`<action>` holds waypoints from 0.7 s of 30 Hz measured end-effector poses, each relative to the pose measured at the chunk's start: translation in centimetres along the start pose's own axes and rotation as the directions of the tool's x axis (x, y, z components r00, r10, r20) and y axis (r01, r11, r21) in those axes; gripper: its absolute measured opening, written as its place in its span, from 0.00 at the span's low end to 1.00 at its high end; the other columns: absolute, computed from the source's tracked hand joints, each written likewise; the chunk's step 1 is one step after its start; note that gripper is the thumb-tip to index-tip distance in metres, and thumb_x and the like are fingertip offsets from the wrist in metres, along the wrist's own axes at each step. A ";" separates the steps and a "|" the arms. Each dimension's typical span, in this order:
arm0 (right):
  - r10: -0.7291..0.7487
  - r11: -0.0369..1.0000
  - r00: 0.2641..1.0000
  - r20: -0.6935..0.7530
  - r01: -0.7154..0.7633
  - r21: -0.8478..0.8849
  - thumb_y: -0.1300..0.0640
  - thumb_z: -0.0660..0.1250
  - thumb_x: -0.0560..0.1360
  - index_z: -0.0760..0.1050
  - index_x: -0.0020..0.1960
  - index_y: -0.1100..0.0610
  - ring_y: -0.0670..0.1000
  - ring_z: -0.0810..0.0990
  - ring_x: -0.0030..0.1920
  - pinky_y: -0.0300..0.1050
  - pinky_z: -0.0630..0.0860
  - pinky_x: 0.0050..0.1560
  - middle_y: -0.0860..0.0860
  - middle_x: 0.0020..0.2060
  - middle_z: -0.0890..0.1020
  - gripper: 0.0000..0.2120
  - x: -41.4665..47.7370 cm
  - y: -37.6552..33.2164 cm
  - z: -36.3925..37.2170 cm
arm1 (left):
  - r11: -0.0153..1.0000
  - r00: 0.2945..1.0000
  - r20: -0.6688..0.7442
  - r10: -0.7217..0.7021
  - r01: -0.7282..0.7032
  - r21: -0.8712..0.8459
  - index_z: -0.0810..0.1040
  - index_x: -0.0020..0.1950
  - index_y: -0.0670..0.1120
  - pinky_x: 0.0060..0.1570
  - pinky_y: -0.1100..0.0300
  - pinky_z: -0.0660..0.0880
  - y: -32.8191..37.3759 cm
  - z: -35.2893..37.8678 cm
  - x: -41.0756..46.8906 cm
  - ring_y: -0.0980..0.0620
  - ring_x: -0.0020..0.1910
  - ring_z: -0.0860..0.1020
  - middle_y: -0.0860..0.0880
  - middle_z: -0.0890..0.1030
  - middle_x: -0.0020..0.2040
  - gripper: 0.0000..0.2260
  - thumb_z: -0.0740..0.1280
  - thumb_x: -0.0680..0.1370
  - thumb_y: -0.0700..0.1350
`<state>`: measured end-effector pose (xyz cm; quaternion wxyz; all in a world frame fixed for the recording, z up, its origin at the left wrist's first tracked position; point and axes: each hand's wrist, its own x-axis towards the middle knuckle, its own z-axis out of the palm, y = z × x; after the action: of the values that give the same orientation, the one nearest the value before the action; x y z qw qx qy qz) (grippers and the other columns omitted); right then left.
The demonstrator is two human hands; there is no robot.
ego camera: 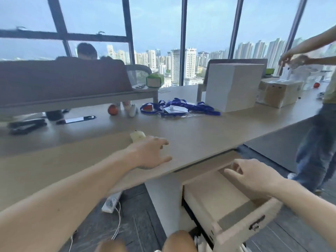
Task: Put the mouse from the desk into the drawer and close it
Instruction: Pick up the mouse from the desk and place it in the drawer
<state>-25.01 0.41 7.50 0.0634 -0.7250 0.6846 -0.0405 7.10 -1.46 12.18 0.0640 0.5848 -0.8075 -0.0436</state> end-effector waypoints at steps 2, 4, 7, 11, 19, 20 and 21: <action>-0.083 0.997 0.997 -0.001 0.083 -0.001 0.32 0.56 0.75 0.76 0.49 0.48 0.51 0.81 0.46 0.51 0.79 0.49 0.47 0.45 0.82 0.22 2.3 -4.2 -1.2 | 0.996 0.996 -0.034 -0.088 0.089 0.029 0.70 0.73 0.53 0.62 0.50 0.72 -4.8 -1.9 -1.1 0.48 0.61 0.75 0.51 0.78 0.64 0.28 0.64 0.77 0.64; -0.159 0.987 0.987 0.018 0.159 0.003 0.33 0.57 0.75 0.76 0.49 0.49 0.53 0.81 0.48 0.50 0.78 0.50 0.48 0.46 0.82 0.21 4.8 -8.5 -2.0 | 0.976 0.979 -0.028 -0.201 0.203 0.076 0.70 0.73 0.53 0.62 0.50 0.72 -9.9 -3.2 -2.4 0.48 0.63 0.75 0.50 0.77 0.65 0.28 0.63 0.76 0.65; -0.254 0.967 0.967 0.033 0.254 0.008 0.33 0.57 0.75 0.75 0.54 0.48 0.53 0.80 0.49 0.51 0.77 0.51 0.49 0.50 0.82 0.22 8.7 -14.9 -2.5 | 0.926 0.931 0.016 -0.364 0.360 0.115 0.66 0.75 0.54 0.65 0.50 0.70 -16.6 -3.9 -4.4 0.50 0.68 0.72 0.50 0.73 0.70 0.32 0.62 0.75 0.67; -0.364 0.931 0.931 0.021 0.364 0.006 0.32 0.59 0.75 0.68 0.68 0.48 0.54 0.79 0.55 0.52 0.78 0.53 0.51 0.60 0.79 0.28 13.6 -22.1 -1.8 | 0.868 0.867 0.069 -0.494 0.487 0.098 0.62 0.77 0.53 0.70 0.53 0.64 -22.3 -3.0 -5.8 0.48 0.73 0.66 0.49 0.67 0.75 0.33 0.62 0.76 0.66; -0.471 0.878 0.882 0.022 0.466 0.112 0.33 0.62 0.72 0.57 0.77 0.43 0.59 0.72 0.68 0.55 0.72 0.65 0.52 0.73 0.65 0.37 19.7 -30.3 2.5 | 0.873 0.873 0.032 -0.487 0.485 0.040 0.58 0.79 0.57 0.73 0.50 0.59 -24.5 2.3 -3.2 0.49 0.77 0.57 0.52 0.60 0.79 0.37 0.56 0.74 0.72; -0.479 0.873 0.877 0.028 0.473 0.114 0.32 0.62 0.72 0.57 0.77 0.42 0.59 0.71 0.69 0.55 0.72 0.65 0.51 0.73 0.64 0.37 20.3 -30.8 2.9 | 0.876 0.875 0.033 -0.483 0.481 0.040 0.56 0.79 0.58 0.73 0.49 0.58 -24.3 2.7 -2.8 0.49 0.78 0.56 0.52 0.59 0.80 0.37 0.55 0.73 0.73; -0.484 0.871 0.874 0.035 0.478 0.112 0.32 0.62 0.71 0.56 0.77 0.41 0.59 0.71 0.69 0.55 0.72 0.65 0.50 0.74 0.63 0.38 20.7 -31.2 3.4 | 0.874 0.873 0.033 -0.486 0.485 0.043 0.55 0.79 0.59 0.73 0.48 0.58 -24.3 3.1 -2.5 0.49 0.78 0.55 0.52 0.58 0.80 0.38 0.54 0.73 0.74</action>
<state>7.52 -18.41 8.18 0.1088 -0.8694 0.4774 -0.0665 30.18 -6.72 5.43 0.0236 0.7685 -0.6368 -0.0573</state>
